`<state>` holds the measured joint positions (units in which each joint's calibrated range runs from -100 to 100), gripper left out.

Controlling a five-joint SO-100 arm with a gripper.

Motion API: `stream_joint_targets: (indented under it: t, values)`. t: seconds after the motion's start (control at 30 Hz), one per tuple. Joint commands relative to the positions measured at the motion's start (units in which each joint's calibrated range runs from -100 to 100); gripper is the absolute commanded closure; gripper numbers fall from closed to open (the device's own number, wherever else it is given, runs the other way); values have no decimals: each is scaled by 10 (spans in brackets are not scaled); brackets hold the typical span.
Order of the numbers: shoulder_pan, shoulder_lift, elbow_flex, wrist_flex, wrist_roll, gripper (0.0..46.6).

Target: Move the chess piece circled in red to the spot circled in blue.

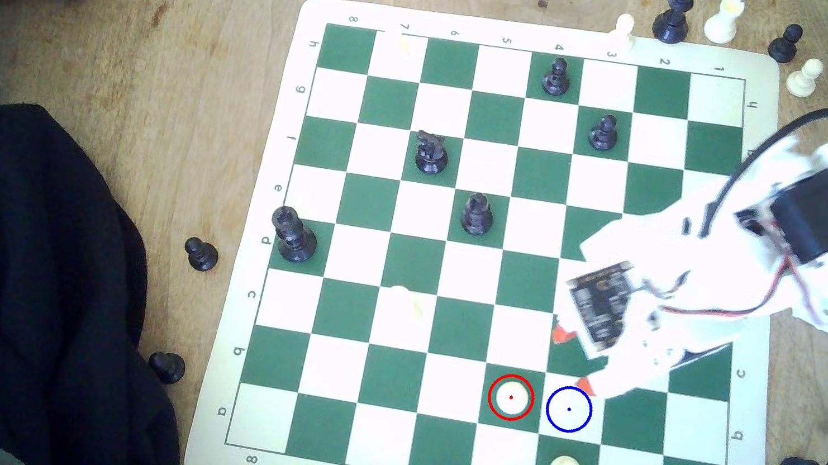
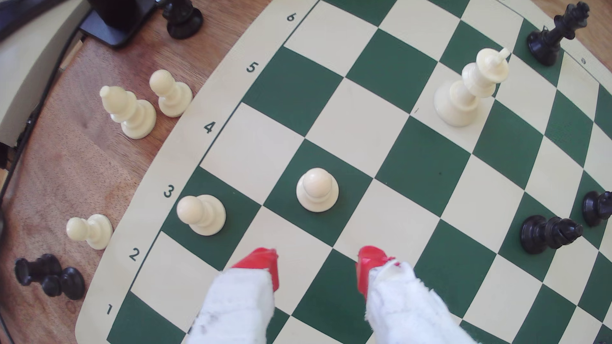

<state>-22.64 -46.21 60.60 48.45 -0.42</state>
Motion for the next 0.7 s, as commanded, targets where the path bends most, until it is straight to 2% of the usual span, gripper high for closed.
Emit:
stream_joint_targets:
  t: [0.0,0.67]
  values:
    - [-2,39,-56,-36,-2,339]
    - [-16,227,-136,-69,-9,330]
